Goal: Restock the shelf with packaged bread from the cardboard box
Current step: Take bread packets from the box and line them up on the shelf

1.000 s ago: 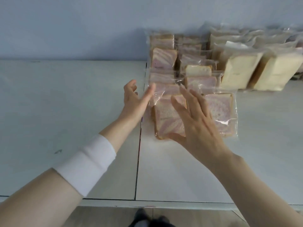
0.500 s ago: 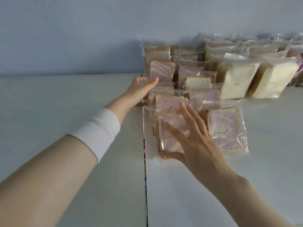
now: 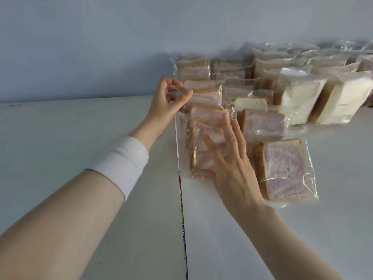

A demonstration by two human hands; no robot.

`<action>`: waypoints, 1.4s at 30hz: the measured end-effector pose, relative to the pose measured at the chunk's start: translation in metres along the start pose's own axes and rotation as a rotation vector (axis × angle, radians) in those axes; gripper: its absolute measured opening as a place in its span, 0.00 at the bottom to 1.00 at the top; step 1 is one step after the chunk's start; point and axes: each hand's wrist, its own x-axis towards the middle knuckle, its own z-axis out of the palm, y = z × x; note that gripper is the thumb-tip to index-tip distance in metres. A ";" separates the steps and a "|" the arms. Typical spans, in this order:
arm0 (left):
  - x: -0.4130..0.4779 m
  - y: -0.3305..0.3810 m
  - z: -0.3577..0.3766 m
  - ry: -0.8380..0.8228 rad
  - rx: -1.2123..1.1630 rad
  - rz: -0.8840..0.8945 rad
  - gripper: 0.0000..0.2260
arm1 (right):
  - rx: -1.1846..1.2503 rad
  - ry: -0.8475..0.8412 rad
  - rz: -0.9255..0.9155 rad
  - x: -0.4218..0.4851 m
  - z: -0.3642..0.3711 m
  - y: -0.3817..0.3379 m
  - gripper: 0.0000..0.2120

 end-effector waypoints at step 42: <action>0.017 -0.017 0.032 0.151 0.044 0.101 0.22 | 0.802 0.083 0.596 0.071 0.072 0.009 0.46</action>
